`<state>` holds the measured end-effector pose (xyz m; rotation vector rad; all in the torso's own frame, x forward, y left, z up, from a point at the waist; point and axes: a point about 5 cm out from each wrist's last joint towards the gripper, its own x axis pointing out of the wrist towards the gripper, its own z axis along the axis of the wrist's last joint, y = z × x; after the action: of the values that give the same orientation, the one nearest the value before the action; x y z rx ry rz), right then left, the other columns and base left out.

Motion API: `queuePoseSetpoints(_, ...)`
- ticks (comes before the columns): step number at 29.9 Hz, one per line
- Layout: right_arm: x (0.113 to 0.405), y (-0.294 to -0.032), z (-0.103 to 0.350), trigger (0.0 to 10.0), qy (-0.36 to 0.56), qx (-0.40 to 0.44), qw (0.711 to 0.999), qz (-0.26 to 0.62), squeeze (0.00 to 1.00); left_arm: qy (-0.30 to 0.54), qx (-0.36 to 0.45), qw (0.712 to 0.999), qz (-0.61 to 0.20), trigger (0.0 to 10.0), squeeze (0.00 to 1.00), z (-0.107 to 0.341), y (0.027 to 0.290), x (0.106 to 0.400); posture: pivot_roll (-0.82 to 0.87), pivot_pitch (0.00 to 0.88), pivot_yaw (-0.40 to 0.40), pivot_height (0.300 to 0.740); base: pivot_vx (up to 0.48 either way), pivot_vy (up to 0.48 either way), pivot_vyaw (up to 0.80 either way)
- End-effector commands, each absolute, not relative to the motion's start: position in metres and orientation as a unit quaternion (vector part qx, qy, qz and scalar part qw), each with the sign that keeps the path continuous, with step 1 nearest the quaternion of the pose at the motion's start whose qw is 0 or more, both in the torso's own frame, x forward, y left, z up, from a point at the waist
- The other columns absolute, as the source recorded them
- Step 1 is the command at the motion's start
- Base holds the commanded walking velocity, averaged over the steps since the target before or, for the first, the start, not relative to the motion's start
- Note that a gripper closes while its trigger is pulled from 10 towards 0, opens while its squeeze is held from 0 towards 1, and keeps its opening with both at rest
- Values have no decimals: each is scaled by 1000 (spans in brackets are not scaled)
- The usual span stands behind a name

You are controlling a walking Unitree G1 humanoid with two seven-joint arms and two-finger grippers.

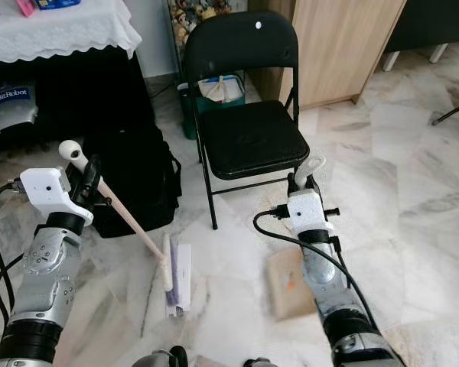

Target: Sweep floor

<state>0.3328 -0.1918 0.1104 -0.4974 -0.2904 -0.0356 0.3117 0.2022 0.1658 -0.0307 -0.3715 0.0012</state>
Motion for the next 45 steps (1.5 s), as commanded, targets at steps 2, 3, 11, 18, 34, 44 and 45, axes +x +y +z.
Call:
queuePoseSetpoints(2,337,-191,118,10000,-154,-225,962,-19,0,-207,-21,978,3,10000,0,176,205,309,50,204,13,740,0,0,0)
queuePoseSetpoints(3,339,-194,120,10000,-147,-187,971,-38,0,-209,-22,978,5,10000,0,177,205,309,51,203,12,740,0,0,0)
queuePoseSetpoints(11,345,-202,124,10000,-130,-38,986,-98,0,-203,-90,975,1,10000,0,179,199,313,51,202,11,740,0,0,0)
queuePoseSetpoints(18,349,-206,128,10000,-125,28,986,-110,0,-182,-122,976,-12,10000,0,173,199,313,50,200,9,740,0,0,0)
queuePoseSetpoints(34,350,-213,144,10000,-160,-9,983,-88,0,-171,-166,971,8,10000,0,165,208,314,39,198,3,740,0,0,0)
queuePoseSetpoints(44,352,-204,152,10000,-183,-83,978,-54,0,-170,-155,973,7,10000,0,165,209,313,41,185,-2,740,0,0,0)
queuePoseSetpoints(45,352,-203,153,10000,-184,-89,977,-50,0,-170,-153,974,6,10000,0,165,209,313,41,183,-2,740,0,0,0)
